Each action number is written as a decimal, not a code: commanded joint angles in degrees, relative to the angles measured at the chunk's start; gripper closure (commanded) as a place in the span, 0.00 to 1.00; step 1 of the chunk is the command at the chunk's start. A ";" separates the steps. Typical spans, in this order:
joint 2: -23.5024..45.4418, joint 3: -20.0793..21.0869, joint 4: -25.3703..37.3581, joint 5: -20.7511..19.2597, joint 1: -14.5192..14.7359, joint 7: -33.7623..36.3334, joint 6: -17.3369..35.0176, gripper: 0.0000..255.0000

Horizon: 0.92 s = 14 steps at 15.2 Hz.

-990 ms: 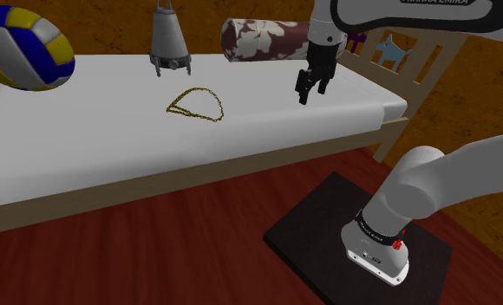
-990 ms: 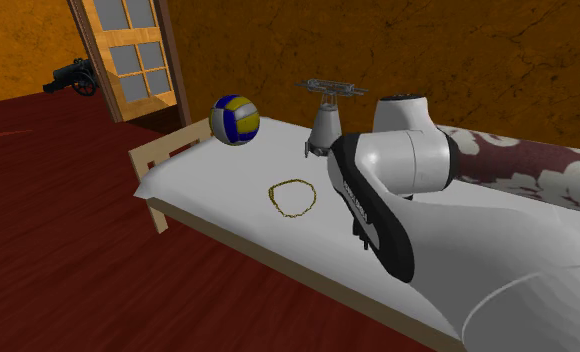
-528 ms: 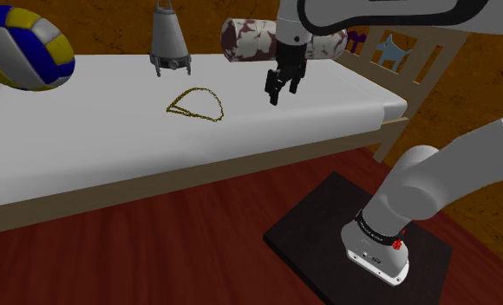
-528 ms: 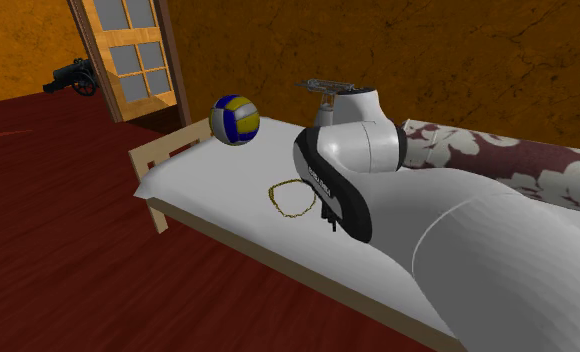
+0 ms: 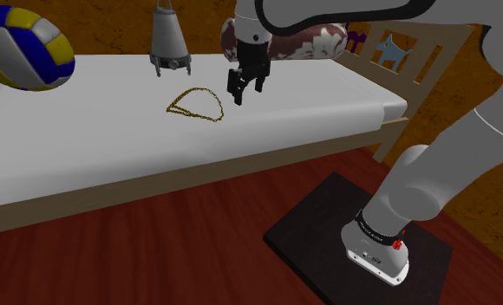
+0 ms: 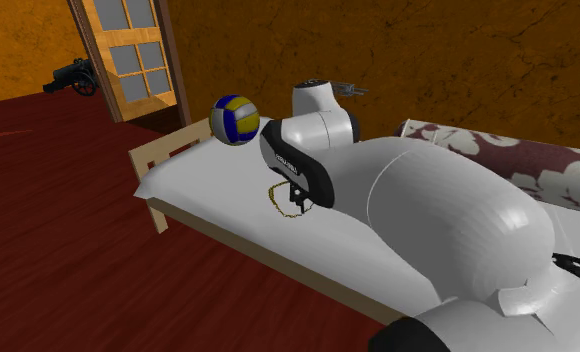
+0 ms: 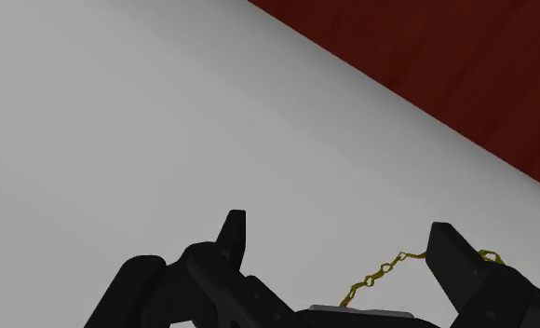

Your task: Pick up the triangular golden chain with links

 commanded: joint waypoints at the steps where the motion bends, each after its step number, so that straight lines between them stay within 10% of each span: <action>1: 3.32 1.30 2.81 -0.86 0.58 0.99 1.01 0.00; 14: 24.35 7.56 25.54 -9.97 6.97 7.66 0.37 0.00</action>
